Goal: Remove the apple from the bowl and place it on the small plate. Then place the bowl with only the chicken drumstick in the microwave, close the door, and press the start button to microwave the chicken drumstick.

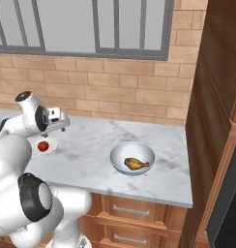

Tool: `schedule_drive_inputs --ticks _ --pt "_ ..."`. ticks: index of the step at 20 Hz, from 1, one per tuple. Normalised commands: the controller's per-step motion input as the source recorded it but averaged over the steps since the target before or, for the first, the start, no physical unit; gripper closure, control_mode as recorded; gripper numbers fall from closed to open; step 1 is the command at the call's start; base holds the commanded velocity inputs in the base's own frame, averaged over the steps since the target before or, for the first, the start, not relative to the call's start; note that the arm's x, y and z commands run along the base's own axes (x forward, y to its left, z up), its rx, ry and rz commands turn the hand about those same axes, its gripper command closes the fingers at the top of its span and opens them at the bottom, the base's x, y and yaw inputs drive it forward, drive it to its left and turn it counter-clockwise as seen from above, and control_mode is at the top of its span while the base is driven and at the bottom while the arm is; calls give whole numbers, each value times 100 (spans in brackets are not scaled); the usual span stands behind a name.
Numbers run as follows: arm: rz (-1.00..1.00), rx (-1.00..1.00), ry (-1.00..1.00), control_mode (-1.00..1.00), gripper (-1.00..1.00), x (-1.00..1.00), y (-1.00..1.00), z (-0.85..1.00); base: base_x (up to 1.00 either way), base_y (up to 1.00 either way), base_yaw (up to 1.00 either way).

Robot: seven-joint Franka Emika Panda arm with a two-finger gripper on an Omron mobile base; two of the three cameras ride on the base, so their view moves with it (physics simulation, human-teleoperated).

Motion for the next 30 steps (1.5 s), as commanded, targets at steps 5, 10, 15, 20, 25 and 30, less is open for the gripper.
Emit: schedule_drive_inputs --ticks 5,10,15,20,25,30 --pt "-8 -4 0 -100 -100 0 -100 5 0 0 0" --pt "-13 -1 6 -100 -100 0 -100 -2 0 0 0" --pt "-12 -1 7 -100 -100 0 -100 -23 0 0 0" --pt "-7 -4 12 -100 -100 0 -94 -45 0 0 0" --pt "-1 -6 7 -100 -100 3 -23 -45 0 0 0" --pt "0 -13 1 -100 -100 5 13 -33 0 0 0"
